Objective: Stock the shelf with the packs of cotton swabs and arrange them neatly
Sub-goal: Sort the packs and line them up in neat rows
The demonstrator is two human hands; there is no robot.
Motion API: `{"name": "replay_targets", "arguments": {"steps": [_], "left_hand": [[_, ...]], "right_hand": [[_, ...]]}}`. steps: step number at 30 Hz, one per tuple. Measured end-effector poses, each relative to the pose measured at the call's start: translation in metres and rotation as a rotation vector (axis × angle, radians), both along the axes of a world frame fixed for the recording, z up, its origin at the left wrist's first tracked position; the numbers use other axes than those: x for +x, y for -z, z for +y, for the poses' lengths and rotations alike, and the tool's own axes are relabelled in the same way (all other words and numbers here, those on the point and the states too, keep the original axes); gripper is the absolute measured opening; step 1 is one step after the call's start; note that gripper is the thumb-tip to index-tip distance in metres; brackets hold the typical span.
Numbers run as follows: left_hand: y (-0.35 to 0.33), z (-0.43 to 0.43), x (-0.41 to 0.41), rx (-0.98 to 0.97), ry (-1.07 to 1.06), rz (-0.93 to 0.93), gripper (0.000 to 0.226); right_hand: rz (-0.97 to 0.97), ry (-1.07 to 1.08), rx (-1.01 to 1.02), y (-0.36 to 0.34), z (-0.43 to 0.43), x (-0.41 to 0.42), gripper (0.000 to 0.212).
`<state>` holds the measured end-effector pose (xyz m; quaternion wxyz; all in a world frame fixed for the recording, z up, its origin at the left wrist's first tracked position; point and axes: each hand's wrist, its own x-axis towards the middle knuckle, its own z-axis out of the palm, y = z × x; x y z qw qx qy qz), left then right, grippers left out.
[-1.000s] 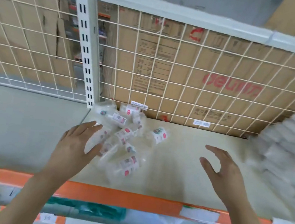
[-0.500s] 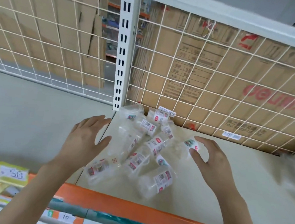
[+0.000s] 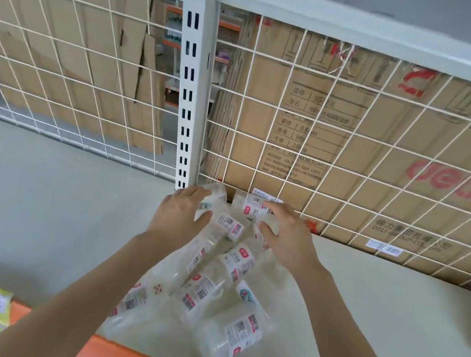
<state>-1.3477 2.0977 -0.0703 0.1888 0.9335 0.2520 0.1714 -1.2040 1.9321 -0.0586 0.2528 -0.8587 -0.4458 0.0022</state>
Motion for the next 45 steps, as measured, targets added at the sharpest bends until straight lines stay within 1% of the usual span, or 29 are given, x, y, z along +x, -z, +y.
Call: {"name": "replay_targets", "arguments": {"steps": [3,7,11,15,18,20,23,25,26,28,29,32,33,38,42,44,45], "left_hand": [[0.000,0.010,0.020,-0.002,-0.056,-0.012,0.039],[0.002,0.018,0.041,0.021,-0.068,0.054,0.038],[0.005,0.020,0.052,0.029,-0.099,0.150,0.041],[0.004,0.026,0.055,-0.042,-0.082,0.215,0.045],[0.004,0.031,0.057,-0.168,-0.056,0.207,0.048],[0.008,0.032,0.056,-0.211,-0.020,0.192,0.051],[0.019,0.031,0.049,-0.185,0.097,0.187,0.051],[0.024,0.028,0.042,-0.144,0.187,0.155,0.061],[0.025,0.028,0.040,-0.111,0.219,0.145,0.059],[0.026,0.026,0.037,-0.058,0.266,0.126,0.043],[0.026,0.026,0.034,-0.051,0.287,0.111,0.042],[0.024,0.026,0.027,-0.078,0.384,0.041,0.067],[0.024,0.026,0.025,-0.101,0.413,0.036,0.069],[0.026,0.032,0.020,-0.150,0.508,-0.027,0.056],[0.028,0.038,0.026,-0.211,0.489,-0.027,0.055],[0.028,0.041,0.030,-0.253,0.465,-0.066,0.042],[0.027,0.041,0.033,-0.283,0.430,-0.068,0.030]], "right_hand": [[-0.054,-0.054,-0.076,0.003,0.024,0.012,0.039],[-0.099,-0.092,-0.100,0.008,0.051,0.024,0.035],[-0.124,-0.087,-0.133,0.017,0.058,0.032,0.039],[-0.139,-0.049,-0.144,0.020,0.058,0.032,0.043],[-0.144,-0.028,-0.163,0.020,0.055,0.030,0.047],[-0.118,-0.013,-0.154,0.020,0.052,0.028,0.048],[-0.072,0.006,-0.163,0.022,0.045,0.025,0.050],[-0.012,0.032,-0.175,0.023,0.039,0.023,0.052],[0.021,0.049,-0.181,0.022,0.037,0.022,0.054],[0.065,0.083,-0.193,0.021,0.032,0.020,0.057],[0.074,0.095,-0.202,0.021,0.030,0.018,0.058],[0.082,0.113,-0.201,0.022,0.024,0.011,0.058],[0.091,0.117,-0.194,0.023,0.021,0.009,0.057],[0.121,0.158,-0.195,0.025,0.007,-0.002,0.057],[0.113,0.174,-0.229,0.025,0.000,-0.007,0.056],[0.112,0.176,-0.255,0.022,0.000,-0.007,0.057],[0.119,0.178,-0.272,0.019,0.002,-0.007,0.057]]}}
